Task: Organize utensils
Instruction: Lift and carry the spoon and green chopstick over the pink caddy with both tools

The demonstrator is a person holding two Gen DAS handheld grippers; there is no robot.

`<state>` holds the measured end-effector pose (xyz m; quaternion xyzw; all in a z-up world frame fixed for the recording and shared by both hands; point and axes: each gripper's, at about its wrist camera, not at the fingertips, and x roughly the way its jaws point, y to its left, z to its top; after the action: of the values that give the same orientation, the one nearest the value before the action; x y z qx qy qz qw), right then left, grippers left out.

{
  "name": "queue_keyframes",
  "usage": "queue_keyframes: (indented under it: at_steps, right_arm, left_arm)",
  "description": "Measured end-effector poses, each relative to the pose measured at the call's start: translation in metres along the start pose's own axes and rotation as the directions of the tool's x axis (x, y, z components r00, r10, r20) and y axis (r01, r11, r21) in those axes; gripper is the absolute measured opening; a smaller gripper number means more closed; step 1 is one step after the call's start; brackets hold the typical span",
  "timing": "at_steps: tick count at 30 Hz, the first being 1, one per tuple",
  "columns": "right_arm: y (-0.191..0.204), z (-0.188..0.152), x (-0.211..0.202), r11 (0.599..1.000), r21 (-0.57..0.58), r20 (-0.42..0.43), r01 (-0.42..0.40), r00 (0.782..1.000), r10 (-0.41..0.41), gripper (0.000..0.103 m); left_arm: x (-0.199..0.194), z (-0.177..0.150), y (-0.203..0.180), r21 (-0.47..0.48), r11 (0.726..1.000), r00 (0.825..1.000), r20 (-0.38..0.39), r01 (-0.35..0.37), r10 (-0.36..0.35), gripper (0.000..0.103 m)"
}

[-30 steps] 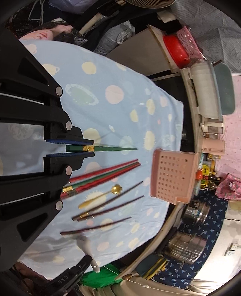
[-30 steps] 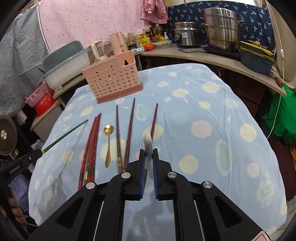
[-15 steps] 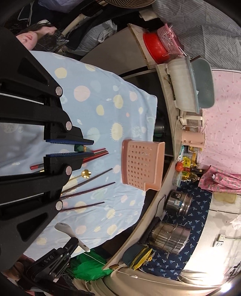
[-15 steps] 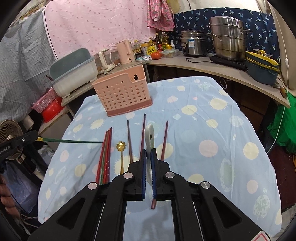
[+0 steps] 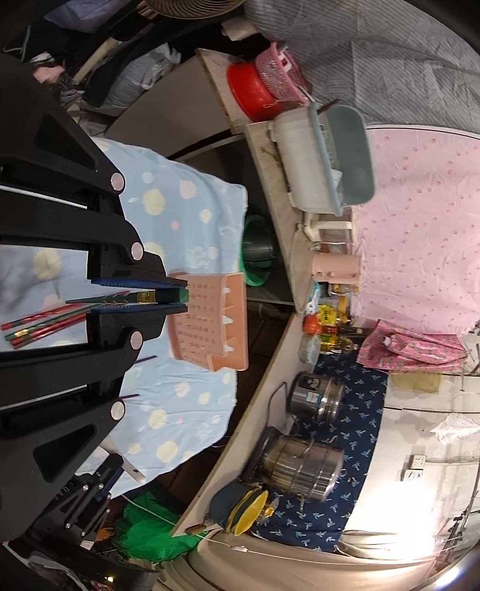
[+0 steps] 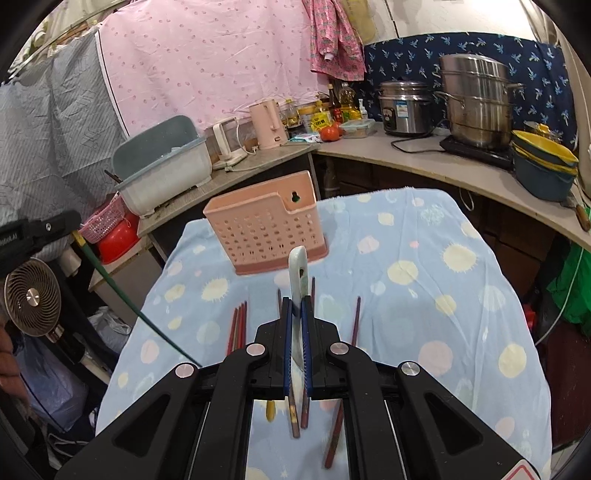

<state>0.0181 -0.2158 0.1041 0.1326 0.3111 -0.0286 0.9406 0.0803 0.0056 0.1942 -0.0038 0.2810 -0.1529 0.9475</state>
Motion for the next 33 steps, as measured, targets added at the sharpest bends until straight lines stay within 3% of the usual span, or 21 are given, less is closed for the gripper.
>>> queue_keyframes:
  at_steps: [8, 18, 23, 33]
  right_arm:
    - [0.001, 0.063, 0.029, 0.999, 0.004, 0.044, -0.048, 0.998, 0.047, 0.005]
    - [0.014, 0.145, 0.1, 0.987, 0.03, 0.087, -0.157, 0.984, 0.154, 0.005]
    - [0.021, 0.163, 0.139, 0.983, 0.034, 0.103, -0.18, 0.979, 0.176, 0.005]
    - [0.011, 0.15, 0.21, 0.987, 0.073, 0.028, -0.145, 0.989, 0.143, 0.005]
  left_arm:
    - [0.011, 0.075, -0.01, 0.014, 1.0, 0.993, 0.117, -0.005, 0.004, 0.007]
    - [0.056, 0.161, -0.022, 0.026, 0.999, 0.979, 0.206, -0.019, 0.013, 0.007]
    - [0.091, 0.171, -0.014, 0.017, 0.999, 0.983, 0.182, -0.033, 0.029, 0.007]
    - [0.159, 0.142, 0.004, 0.002, 0.999, 0.998, 0.052, -0.038, 0.037, 0.007]
